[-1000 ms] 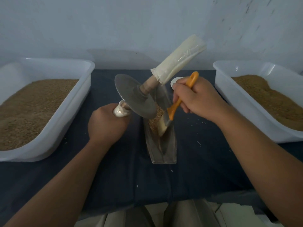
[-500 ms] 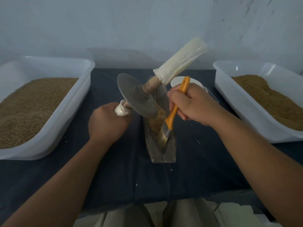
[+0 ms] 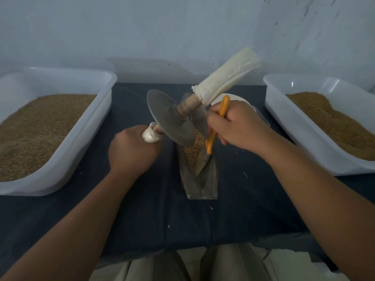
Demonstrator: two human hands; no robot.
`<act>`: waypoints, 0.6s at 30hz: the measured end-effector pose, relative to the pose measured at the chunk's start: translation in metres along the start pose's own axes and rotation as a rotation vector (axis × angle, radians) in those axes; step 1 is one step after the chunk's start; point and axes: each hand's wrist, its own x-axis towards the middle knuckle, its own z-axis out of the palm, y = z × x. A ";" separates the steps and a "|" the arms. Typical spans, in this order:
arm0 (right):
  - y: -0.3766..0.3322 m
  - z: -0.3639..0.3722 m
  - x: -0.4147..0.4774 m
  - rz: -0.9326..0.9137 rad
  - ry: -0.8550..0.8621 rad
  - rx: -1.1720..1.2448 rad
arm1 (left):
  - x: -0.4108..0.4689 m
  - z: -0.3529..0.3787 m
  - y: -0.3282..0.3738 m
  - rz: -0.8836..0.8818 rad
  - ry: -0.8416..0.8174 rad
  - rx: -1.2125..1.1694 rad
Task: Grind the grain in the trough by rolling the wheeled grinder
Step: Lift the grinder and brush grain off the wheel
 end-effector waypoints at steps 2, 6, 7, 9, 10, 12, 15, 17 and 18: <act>0.002 -0.010 -0.005 -0.019 0.062 0.080 | 0.000 -0.001 0.001 -0.006 -0.008 -0.003; 0.015 -0.032 -0.028 -0.057 0.170 0.156 | 0.000 0.000 0.002 -0.024 -0.015 -0.013; 0.020 -0.033 -0.036 -0.052 0.134 0.138 | 0.000 0.001 0.002 -0.024 -0.013 -0.012; 0.029 -0.032 -0.053 -0.023 0.100 0.153 | 0.001 0.001 0.003 -0.020 -0.014 -0.006; 0.032 -0.030 -0.060 -0.010 0.118 0.176 | 0.001 0.001 0.002 -0.016 -0.015 0.000; 0.037 -0.026 -0.072 -0.017 0.174 0.192 | 0.000 0.001 0.001 -0.012 -0.023 0.019; 0.043 -0.019 -0.085 -0.050 0.200 0.204 | 0.000 0.002 0.000 -0.014 -0.026 0.042; 0.050 -0.018 -0.091 -0.055 0.255 0.223 | -0.001 0.003 0.000 -0.019 -0.027 0.057; 0.055 -0.020 -0.094 -0.048 0.305 0.231 | -0.001 0.004 0.000 -0.025 -0.026 0.069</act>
